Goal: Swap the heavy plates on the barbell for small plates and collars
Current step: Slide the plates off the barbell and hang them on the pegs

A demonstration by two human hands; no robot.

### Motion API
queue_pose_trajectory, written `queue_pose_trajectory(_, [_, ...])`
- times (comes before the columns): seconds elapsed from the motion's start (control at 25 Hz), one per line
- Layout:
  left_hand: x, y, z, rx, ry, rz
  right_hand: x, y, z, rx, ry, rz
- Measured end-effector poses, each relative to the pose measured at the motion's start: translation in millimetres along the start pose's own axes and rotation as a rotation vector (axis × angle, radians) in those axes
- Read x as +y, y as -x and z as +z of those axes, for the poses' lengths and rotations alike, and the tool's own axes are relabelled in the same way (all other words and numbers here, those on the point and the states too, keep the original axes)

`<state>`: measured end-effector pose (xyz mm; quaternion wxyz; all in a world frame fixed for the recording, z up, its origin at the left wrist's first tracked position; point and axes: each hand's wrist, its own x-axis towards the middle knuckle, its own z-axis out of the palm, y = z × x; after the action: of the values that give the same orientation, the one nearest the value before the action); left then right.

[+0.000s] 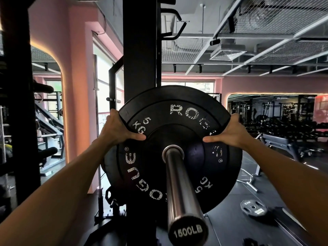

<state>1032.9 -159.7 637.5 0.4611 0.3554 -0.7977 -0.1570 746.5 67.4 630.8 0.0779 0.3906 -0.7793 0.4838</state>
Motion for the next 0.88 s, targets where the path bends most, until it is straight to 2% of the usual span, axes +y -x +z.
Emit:
queue_pose_trajectory(0.68, [83.3, 191.6, -137.8, 0.099, 0.063, 0.043, -47.9, 210.7, -113.3, 0.038, 0.015, -0.057])
queue_pose_trajectory(0.88, [97.0, 244.4, -185.7, 0.090, 0.094, -0.009, -73.4, 268.4, -147.6, 0.027, 0.018, -0.058])
